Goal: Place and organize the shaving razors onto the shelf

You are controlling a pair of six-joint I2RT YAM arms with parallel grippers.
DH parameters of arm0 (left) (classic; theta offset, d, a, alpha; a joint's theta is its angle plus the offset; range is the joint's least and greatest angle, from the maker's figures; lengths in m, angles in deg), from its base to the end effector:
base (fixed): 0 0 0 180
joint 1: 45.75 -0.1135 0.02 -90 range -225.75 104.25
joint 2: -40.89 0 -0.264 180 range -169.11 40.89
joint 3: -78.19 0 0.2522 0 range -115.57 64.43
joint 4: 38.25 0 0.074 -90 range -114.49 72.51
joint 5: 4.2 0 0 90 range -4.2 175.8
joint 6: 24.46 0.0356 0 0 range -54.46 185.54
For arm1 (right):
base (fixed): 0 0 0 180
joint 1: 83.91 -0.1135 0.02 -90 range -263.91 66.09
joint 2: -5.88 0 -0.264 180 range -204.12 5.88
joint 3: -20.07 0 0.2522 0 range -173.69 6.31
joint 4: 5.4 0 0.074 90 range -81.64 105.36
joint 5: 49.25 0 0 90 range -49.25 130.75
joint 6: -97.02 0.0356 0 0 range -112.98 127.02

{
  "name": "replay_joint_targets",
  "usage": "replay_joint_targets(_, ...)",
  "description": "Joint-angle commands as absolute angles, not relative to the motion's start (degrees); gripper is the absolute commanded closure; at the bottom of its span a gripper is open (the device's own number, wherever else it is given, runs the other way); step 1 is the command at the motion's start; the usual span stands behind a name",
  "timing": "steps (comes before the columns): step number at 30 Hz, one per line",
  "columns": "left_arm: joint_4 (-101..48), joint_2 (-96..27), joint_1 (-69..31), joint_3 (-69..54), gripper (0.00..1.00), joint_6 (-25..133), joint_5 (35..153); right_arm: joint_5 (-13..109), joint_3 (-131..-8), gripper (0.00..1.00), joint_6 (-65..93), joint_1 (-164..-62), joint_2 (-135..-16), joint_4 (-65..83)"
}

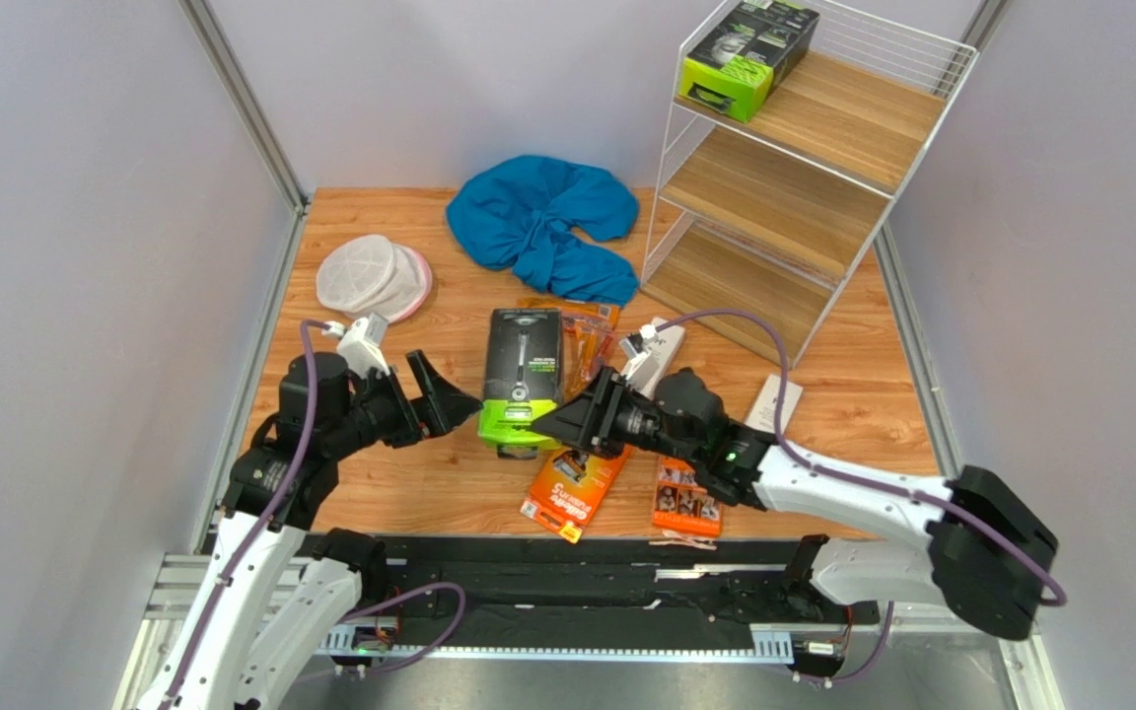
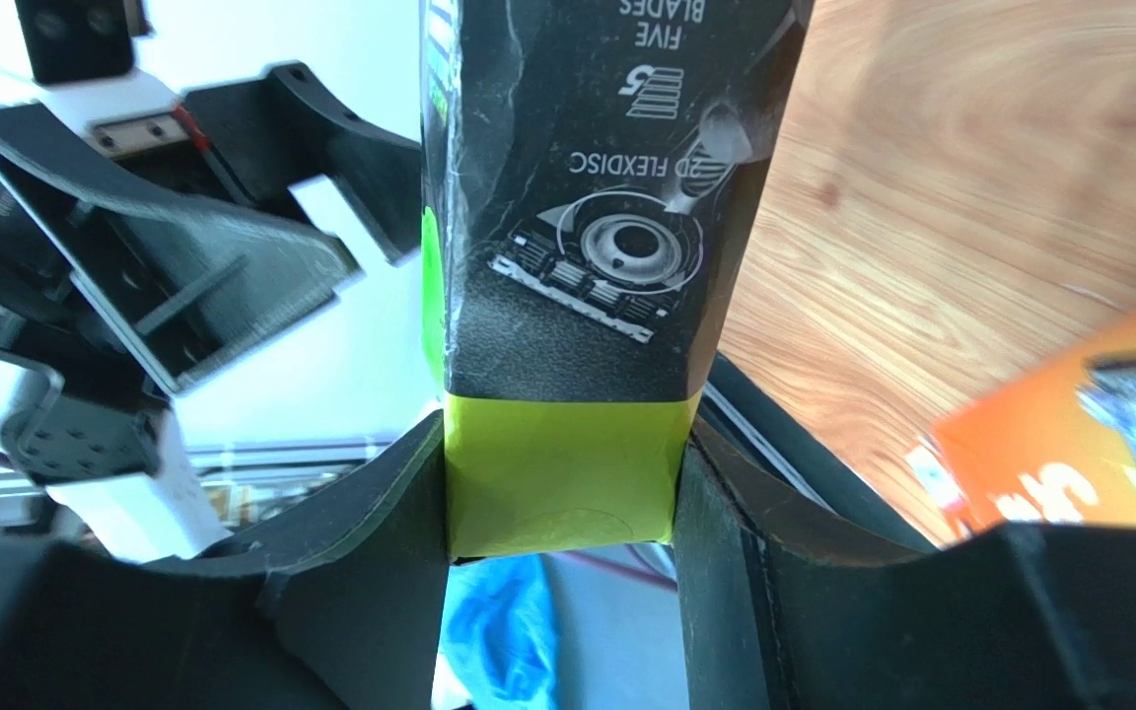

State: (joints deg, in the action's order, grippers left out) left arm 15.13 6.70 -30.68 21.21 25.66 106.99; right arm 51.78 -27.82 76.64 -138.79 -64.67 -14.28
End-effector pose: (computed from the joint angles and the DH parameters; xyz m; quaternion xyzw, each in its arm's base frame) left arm 0.1187 -0.0453 0.3050 -0.0944 0.8534 -0.3664 0.3585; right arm 0.1501 0.2253 0.2393 0.0416 0.7843 0.5789 0.2191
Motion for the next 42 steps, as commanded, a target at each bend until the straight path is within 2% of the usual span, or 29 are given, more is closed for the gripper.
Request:
replay_joint_targets(1,14.3,6.8,-30.6,17.6,0.01,26.6,108.7,48.4,-29.6,1.0,68.8,-138.0,-55.7,-2.0)
replay_joint_targets(6,14.6,8.4,-30.6,15.6,0.01,28.3,108.7,45.7,-33.4,1.0,65.1,-137.1,-48.5,6.8)
replay_joint_targets(7,15.1,8.5,-30.6,15.1,0.01,29.0,108.0,45.2,-34.8,1.0,63.9,-136.9,-48.0,12.1)
replay_joint_targets(13,20.6,7.8,-30.6,12.1,0.01,34.3,104.7,46.1,-46.4,1.0,58.0,-135.1,-47.8,22.7)
replay_joint_targets(22,21.0,7.3,-30.6,14.8,0.01,36.3,103.9,49.5,-59.4,1.0,52.6,-129.1,-50.5,30.7)
replay_joint_targets(34,20.9,5.8,-30.6,16.0,0.01,38.2,103.7,60.8,-85.8,1.0,47.7,-111.4,-59.1,41.0)
replay_joint_targets(42,20.8,5.7,-30.6,16.3,0.01,38.2,104.0,67.8,-98.2,1.0,47.7,-101.3,-65.6,44.2)
